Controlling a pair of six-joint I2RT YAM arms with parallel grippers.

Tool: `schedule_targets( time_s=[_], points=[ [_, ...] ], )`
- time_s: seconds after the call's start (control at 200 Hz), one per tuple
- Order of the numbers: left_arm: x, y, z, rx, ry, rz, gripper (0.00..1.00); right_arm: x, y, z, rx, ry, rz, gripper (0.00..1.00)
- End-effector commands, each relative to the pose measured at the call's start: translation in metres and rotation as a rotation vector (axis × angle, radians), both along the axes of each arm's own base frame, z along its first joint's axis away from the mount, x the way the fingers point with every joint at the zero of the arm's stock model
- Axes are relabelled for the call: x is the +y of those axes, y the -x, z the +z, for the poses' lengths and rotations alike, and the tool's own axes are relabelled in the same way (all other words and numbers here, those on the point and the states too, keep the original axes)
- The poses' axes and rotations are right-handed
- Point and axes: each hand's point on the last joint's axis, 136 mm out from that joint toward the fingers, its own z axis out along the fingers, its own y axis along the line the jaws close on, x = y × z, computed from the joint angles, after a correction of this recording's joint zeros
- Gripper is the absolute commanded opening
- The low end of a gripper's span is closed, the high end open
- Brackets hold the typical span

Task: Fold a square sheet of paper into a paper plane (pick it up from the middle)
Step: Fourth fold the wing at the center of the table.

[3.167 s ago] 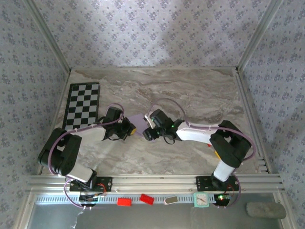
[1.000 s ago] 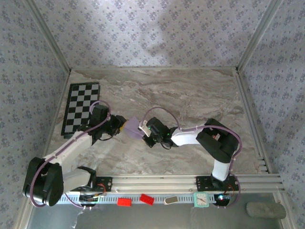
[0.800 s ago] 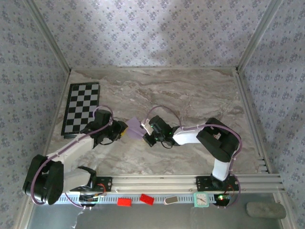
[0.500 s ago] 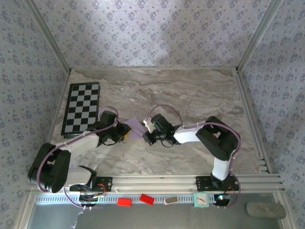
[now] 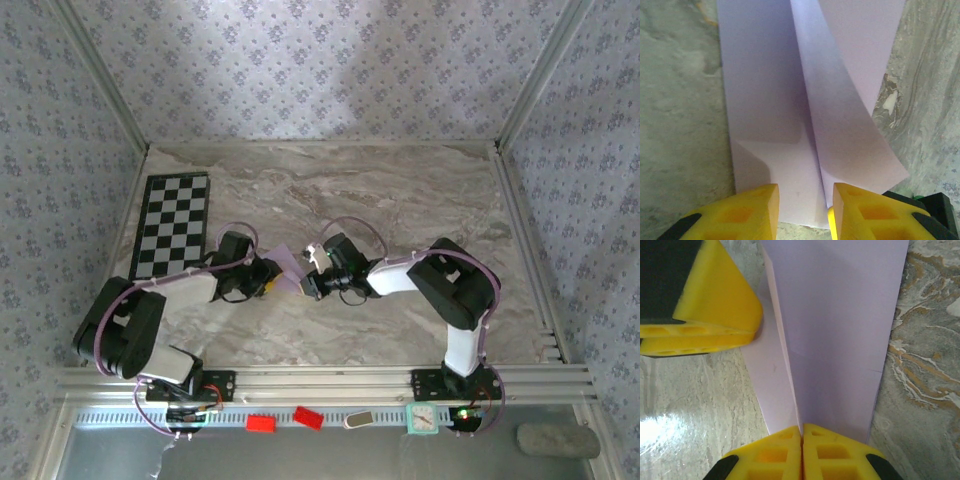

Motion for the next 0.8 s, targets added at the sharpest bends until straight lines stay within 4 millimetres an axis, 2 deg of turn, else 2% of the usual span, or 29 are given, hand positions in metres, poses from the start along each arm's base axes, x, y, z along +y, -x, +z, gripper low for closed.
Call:
schedule_targets(
  time_s=[0.0, 0.605, 0.795],
  points=[
    [-0.011, -0.008, 0.011, -0.047, 0.021, -0.043, 0.35, 0.001, 0.001, -0.004, 0.071, -0.015, -0.006, 0.10],
    [-0.010, -0.008, 0.002, -0.038, -0.026, -0.080, 0.44, 0.000, -0.005, -0.006, 0.165, -0.051, -0.023, 0.10],
    [-0.008, -0.004, -0.007, 0.006, -0.055, -0.078, 0.46, 0.000, -0.005, -0.005, 0.174, -0.051, -0.022, 0.11]
  ],
)
